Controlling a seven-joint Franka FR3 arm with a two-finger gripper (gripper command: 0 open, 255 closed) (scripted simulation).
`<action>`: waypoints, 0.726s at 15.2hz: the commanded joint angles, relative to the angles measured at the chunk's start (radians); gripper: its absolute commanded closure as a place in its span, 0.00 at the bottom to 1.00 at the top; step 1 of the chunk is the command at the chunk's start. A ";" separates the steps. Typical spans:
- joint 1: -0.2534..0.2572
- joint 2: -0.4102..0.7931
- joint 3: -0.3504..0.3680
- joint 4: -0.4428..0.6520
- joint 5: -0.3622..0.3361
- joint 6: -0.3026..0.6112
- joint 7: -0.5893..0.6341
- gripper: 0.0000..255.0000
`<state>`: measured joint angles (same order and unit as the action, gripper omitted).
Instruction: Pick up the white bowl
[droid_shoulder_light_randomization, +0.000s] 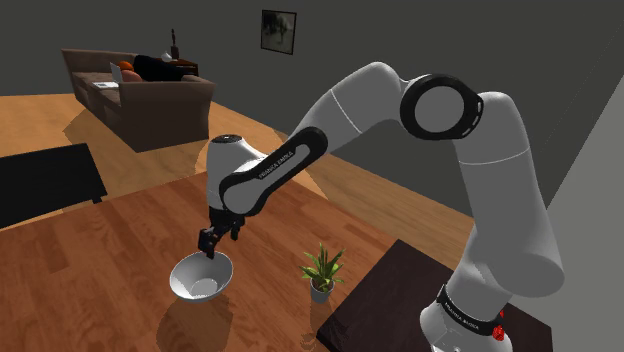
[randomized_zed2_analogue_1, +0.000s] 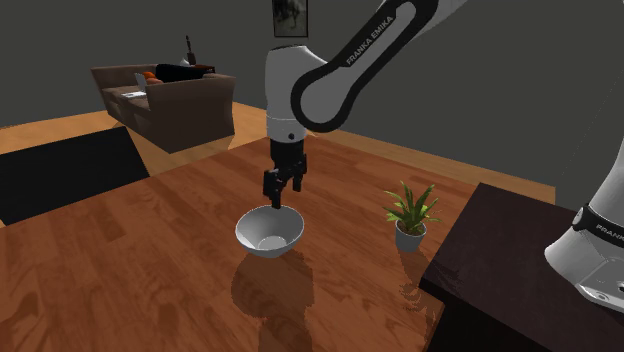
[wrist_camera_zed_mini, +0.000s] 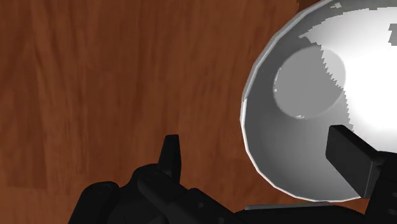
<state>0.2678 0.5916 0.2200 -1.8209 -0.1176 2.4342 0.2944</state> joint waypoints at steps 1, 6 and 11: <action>0.005 0.022 -0.004 0.005 -0.005 0.018 0.004 0.00; 0.006 0.027 -0.005 0.006 -0.006 0.021 0.005 1.00; 0.006 0.027 -0.005 0.006 -0.006 0.021 0.005 1.00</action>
<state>0.2732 0.6179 0.2146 -1.8147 -0.1240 2.4554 0.2991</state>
